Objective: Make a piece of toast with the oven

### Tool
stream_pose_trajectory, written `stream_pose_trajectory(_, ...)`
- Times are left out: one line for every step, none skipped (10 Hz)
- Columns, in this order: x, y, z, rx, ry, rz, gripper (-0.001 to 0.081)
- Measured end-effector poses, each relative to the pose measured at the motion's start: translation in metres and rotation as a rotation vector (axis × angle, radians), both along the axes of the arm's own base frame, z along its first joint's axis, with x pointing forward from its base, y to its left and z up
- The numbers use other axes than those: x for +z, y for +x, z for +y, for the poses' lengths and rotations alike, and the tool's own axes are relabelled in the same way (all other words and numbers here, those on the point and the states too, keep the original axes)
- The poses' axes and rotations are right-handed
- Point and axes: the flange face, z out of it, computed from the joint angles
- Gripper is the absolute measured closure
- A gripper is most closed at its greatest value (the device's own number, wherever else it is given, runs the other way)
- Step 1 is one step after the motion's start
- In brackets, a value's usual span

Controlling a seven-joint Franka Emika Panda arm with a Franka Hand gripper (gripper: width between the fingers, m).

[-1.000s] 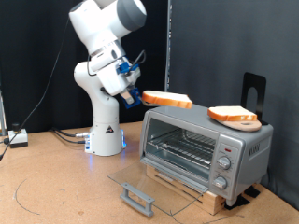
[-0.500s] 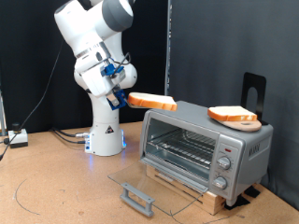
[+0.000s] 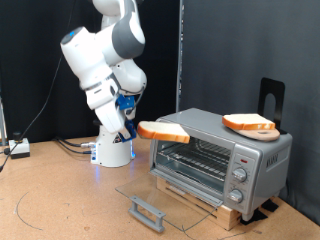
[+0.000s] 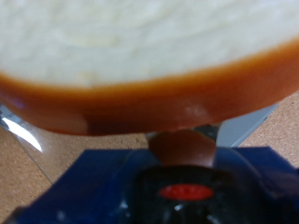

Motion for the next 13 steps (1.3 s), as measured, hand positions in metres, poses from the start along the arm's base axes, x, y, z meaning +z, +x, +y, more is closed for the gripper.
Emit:
stream_pose_trajectory(-0.012, 0.004, 0.000, 0.017, -0.012, 0.003, 0.0390)
stream_pose_trajectory(-0.022, 0.007, 0.001, 0.031, -0.027, 0.002, 0.0390)
stream_pose_trajectory(-0.031, 0.010, 0.002, 0.043, -0.043, 0.000, 0.0390)
stream_pose_trajectory(-0.040, 0.013, 0.005, 0.060, -0.059, -0.003, 0.0390)
stream_pose_trajectory(-0.048, 0.016, 0.011, 0.081, -0.071, -0.001, 0.0390)
stream_pose_trajectory(-0.054, 0.019, 0.021, 0.104, -0.084, 0.000, 0.0390)
stream_pose_trajectory(-0.059, 0.021, 0.034, 0.127, -0.095, -0.005, 0.0390)
stream_pose_trajectory(-0.063, 0.022, 0.049, 0.148, -0.102, -0.016, 0.0390)
stream_pose_trajectory(-0.065, 0.023, 0.066, 0.170, -0.102, -0.024, 0.0390)
stream_pose_trajectory(-0.067, 0.022, 0.084, 0.190, -0.100, -0.031, 0.0390)
stream_pose_trajectory(-0.068, 0.021, 0.102, 0.208, -0.098, -0.041, 0.0390)
stream_pose_trajectory(-0.069, 0.019, 0.119, 0.225, -0.096, -0.051, 0.0390)
stream_pose_trajectory(-0.068, 0.016, 0.135, 0.245, -0.102, -0.066, 0.0390)
